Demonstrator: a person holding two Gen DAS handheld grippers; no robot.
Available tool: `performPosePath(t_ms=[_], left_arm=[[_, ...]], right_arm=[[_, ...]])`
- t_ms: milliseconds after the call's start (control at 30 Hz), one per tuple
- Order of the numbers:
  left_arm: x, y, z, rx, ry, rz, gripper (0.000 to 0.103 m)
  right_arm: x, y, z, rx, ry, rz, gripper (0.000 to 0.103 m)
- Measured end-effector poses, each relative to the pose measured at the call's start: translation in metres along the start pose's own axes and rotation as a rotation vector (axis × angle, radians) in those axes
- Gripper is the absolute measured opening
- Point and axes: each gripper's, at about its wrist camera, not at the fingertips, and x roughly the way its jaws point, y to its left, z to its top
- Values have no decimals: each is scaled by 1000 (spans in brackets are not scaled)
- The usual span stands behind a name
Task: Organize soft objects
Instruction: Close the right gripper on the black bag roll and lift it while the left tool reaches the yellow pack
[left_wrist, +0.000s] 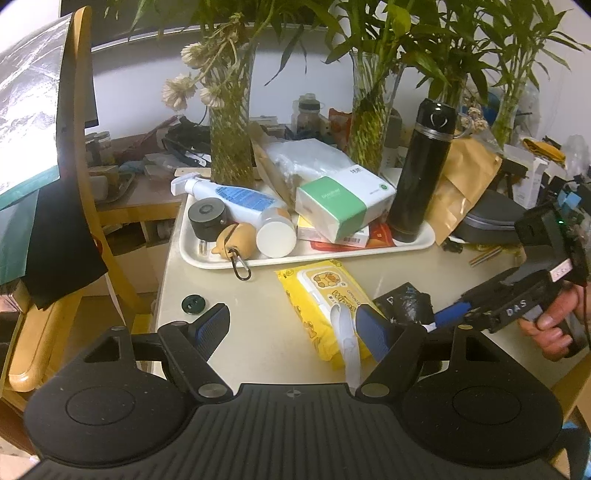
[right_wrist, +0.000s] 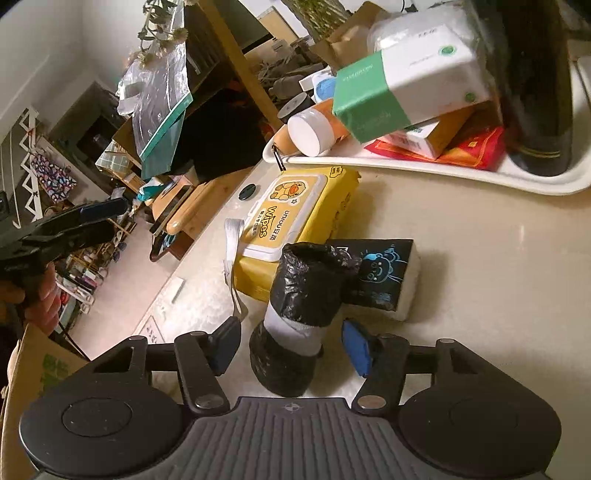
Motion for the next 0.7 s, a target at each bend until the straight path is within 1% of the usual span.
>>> performPosePath(t_ms=[167, 200, 233, 300, 500, 567, 700], left_arm=[[3, 4, -1, -16, 15, 1, 75], [4, 4, -2, -19, 19, 0, 75], [4, 5, -3, -20, 23, 0, 75], [5, 5, -3, -20, 29, 1, 75], [4, 5, -3, -29, 27, 2, 75], [5, 4, -4, -24, 29, 2, 75], [6, 3, -4, -18, 33, 15, 75]], right_arm=[[10, -2, 1, 18, 7, 5, 56], [11, -1, 1, 20, 10, 5, 47], [12, -1, 1, 22, 16, 4, 45], [10, 1, 0, 16, 12, -4, 44], [-3, 17, 6, -44, 16, -72, 43], [-13, 22, 10, -53, 13, -119, 43], [-37, 31, 16, -57, 41, -277, 43]])
